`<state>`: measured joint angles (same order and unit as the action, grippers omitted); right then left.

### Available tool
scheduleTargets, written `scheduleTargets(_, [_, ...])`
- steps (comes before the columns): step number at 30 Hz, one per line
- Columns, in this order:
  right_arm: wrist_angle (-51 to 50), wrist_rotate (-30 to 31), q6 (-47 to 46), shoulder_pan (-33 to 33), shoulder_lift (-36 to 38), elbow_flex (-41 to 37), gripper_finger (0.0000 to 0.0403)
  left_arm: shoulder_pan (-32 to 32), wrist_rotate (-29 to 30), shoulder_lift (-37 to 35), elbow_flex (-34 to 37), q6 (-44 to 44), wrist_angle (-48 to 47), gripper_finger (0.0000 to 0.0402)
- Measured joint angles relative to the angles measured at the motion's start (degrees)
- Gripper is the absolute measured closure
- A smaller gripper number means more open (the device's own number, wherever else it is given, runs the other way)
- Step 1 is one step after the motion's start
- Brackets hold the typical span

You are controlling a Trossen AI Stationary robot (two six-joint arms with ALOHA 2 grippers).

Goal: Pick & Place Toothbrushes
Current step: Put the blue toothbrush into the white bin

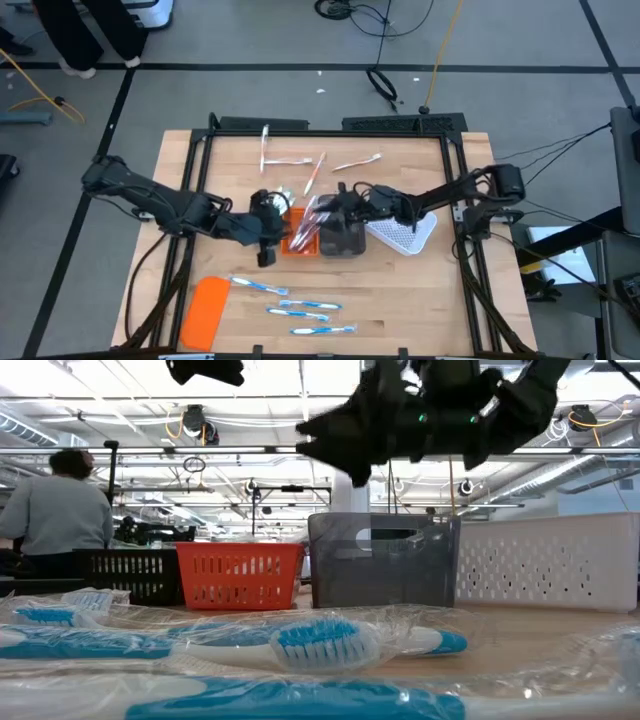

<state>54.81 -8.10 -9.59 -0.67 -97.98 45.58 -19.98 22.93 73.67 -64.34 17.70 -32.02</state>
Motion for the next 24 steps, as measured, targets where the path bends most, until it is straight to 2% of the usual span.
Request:
scheduleTargets(3, [-3.91,-1.16,2.13,2.70,2.45,-0.04,0.0232,-0.86,-4.76,0.68,0.44,0.01,-2.05,0.0295])
scheduleTargets(8, [-8.66,-1.09,4.45,6.45,6.71,-0.04,0.0232,-2.62,-8.35,2.72,3.23,0.98,-2.71,0.0295])
scheduleTargets(14, [-14.47,-0.99,5.39,8.73,9.81,-0.01,0.0232,-5.50,-15.04,6.67,6.54,6.56,-0.82,0.0295])
scheduleTargets(24, [-16.12,-0.72,5.79,9.03,9.89,-0.06,0.0232,-11.81,-17.14,14.75,10.14,21.51,0.35,0.0295])
